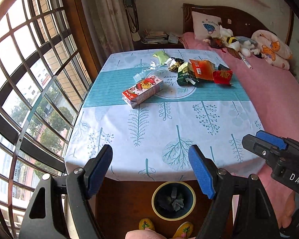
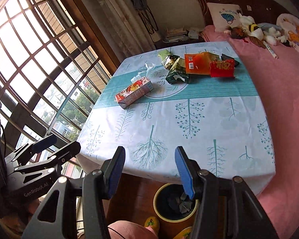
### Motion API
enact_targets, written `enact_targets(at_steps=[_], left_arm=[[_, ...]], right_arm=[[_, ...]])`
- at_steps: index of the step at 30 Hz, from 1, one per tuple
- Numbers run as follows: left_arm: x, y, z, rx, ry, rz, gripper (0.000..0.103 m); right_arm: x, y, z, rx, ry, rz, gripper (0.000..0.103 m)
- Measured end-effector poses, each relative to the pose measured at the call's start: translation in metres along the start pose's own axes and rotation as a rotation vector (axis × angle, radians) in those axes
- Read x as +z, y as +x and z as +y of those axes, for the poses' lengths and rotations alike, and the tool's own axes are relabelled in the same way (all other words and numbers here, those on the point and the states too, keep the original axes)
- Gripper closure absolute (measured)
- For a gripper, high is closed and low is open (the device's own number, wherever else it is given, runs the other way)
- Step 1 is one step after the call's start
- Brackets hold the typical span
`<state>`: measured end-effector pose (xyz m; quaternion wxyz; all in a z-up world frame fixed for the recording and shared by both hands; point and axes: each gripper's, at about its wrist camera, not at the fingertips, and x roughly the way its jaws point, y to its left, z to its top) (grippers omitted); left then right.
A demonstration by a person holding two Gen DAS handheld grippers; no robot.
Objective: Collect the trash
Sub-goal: 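Raise both tools back toward the table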
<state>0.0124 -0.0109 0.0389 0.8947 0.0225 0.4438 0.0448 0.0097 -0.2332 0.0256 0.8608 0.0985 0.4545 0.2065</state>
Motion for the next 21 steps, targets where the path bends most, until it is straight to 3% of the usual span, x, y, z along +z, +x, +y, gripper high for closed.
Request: enact_targets(at_steps=[5,11,21], left_arm=[[0.018,0.018,0.014,0.013,-0.003,0.02,0.026],[0.054,0.068,0.043,0.017,0.004,0.063,0.026],[0.139,0.188,0.077,-0.166,0.137,0.229,0.026]], right_arm=[[0.025,0.011,0.0,-0.012,-0.015,-0.031,0.051],[0.053,0.038,0.005,-0.058,-0.002,-0.047,0.051],[0.1,0.108,0.013,-0.179,0.182,-0.031,0.051]])
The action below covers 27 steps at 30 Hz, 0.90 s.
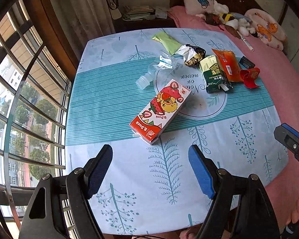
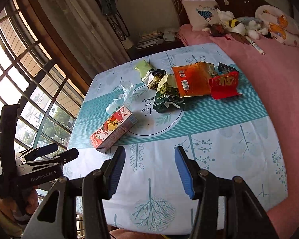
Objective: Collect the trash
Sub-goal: 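Raise both tools back toward the table, then grasp the B.Duck juice carton with the left tool while the right tool grasps the clear plastic cup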
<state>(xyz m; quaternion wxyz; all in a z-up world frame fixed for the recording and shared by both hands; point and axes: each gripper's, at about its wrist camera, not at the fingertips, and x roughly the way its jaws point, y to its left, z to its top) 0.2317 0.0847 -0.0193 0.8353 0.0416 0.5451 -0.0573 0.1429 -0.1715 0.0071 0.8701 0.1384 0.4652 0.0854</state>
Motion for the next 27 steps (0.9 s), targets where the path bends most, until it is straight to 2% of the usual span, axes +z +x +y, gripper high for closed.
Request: enact_targets(at_steps=[7,14,15,18,23,27], left_arm=[[0.046,0.075,0.006,-0.095,0.111,0.111,0.026],[0.063,0.127,-0.005,-0.138,0.201,0.174,0.028],[0.064,0.132,-0.006,-0.15,0.205,0.178,0.037],[0.066,0.138,-0.007,-0.194,0.205,0.188,0.047],[0.068,0.134,0.001,-0.217,0.205,0.163,0.048],[0.069,0.122,0.023,-0.231,0.181,0.14,0.048]], right_arm=[[0.02,0.049,0.012,-0.067,0.135,0.021,0.051],[0.024,0.085,0.018,-0.111,0.208,0.063,0.051],[0.024,0.088,0.019,-0.115,0.21,0.07,0.051],[0.024,0.098,0.023,-0.121,0.209,0.091,0.051],[0.029,0.112,0.031,-0.112,0.21,0.108,0.051],[0.042,0.127,0.042,-0.084,0.204,0.114,0.051]])
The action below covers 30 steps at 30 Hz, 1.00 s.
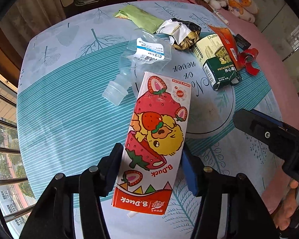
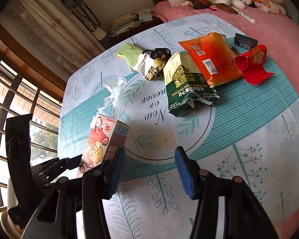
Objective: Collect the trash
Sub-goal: 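Grasp the B.Duck juice carton with the left tool while the right tool grasps the clear plastic cup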
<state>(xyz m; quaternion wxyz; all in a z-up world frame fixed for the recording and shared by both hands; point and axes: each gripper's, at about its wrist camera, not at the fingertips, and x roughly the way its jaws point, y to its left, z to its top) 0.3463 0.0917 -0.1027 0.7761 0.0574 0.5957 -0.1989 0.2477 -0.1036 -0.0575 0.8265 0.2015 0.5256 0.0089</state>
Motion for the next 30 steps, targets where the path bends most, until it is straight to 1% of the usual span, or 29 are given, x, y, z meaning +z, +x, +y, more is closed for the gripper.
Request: enact_targets(at_steps=[5,10,18,19,20,21,22,23,26,30], left_arm=[[0.0,-0.027,0.03,0.01,-0.069,-0.048,0.048],[0.006,-0.044,0.062,0.033,-0.143,-0.101,0.048],[0.022,-0.045,0.098,0.07,-0.238,-0.153,0.048],[0.023,-0.045,0.1,0.075,-0.245,-0.158,0.048],[0.023,-0.045,0.102,0.077,-0.251,-0.162,0.048],[0.023,-0.045,0.102,0.077,-0.255,-0.164,0.048],[0.022,-0.045,0.102,0.079,-0.26,-0.165,0.048],[0.022,-0.045,0.102,0.078,-0.262,-0.166,0.048],[0.016,-0.048,0.095,0.081,-0.256,-0.169,0.048],[0.006,-0.051,0.08,0.08,-0.237,-0.169,0.048]], right_arm=[[0.023,0.021,0.022,0.06,0.003,0.005,0.051],[0.046,0.052,0.041,0.108,0.03,0.005,0.051],[0.072,0.102,0.051,0.112,0.109,0.013,0.051],[0.074,0.107,0.051,0.114,0.116,0.013,0.054],[0.075,0.111,0.052,0.118,0.12,0.015,0.062],[0.075,0.114,0.052,0.121,0.123,0.018,0.066],[0.075,0.116,0.052,0.124,0.125,0.022,0.077],[0.074,0.116,0.052,0.132,0.128,0.017,0.079],[0.069,0.11,0.05,0.152,0.131,0.018,0.083],[0.055,0.09,0.045,0.153,0.098,0.02,0.083]])
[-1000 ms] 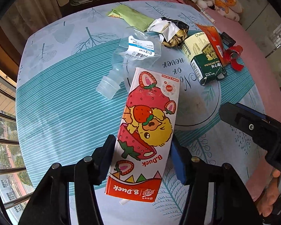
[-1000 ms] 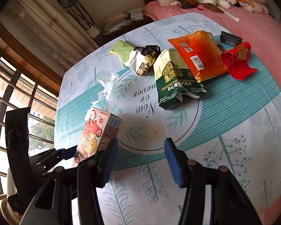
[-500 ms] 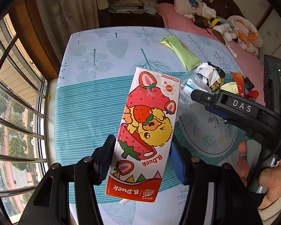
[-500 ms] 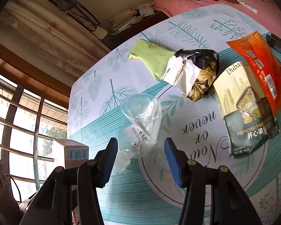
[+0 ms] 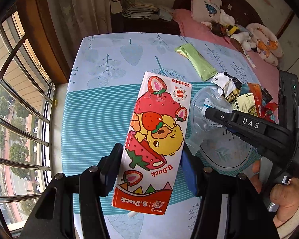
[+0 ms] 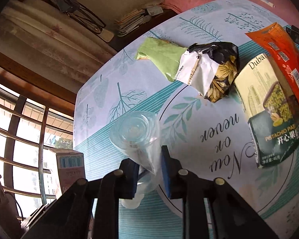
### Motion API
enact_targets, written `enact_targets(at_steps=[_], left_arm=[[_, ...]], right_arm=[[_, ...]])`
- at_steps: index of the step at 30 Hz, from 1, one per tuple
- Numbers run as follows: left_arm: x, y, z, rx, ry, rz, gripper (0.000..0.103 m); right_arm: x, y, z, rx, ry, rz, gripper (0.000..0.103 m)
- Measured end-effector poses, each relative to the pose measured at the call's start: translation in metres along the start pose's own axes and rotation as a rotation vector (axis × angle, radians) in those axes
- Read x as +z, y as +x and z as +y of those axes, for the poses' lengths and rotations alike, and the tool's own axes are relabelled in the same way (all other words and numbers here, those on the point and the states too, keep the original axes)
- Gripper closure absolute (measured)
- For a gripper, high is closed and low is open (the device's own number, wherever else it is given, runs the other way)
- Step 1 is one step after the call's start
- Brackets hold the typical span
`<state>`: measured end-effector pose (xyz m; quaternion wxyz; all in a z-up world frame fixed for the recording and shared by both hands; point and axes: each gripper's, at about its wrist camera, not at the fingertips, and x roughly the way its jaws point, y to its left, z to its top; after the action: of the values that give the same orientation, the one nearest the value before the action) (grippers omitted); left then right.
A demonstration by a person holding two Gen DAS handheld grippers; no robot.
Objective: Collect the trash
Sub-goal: 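Grasp the B.Duck juice carton with the left tool while the right tool grasps the clear plastic cup, then carry the carton and plastic cup down over the floor bin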
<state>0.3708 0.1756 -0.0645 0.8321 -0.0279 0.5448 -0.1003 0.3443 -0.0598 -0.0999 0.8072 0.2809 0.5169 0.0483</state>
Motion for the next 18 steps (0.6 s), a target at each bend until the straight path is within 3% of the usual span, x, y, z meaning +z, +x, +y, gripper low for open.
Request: enact_targets(at_steps=[9,18], left_arm=[[-0.055,-0.033,-0.052,0.0,0.035,-0.003,0.048],[-0.151,-0.08,-0.138,0.023,-0.014,-0.047,0.048]], right_arm=[[-0.055,-0.081,-0.032,-0.033,-0.106,0.007,0.083],[-0.119,-0.175,-0.104,-0.002,-0.205,0.03,0.083]])
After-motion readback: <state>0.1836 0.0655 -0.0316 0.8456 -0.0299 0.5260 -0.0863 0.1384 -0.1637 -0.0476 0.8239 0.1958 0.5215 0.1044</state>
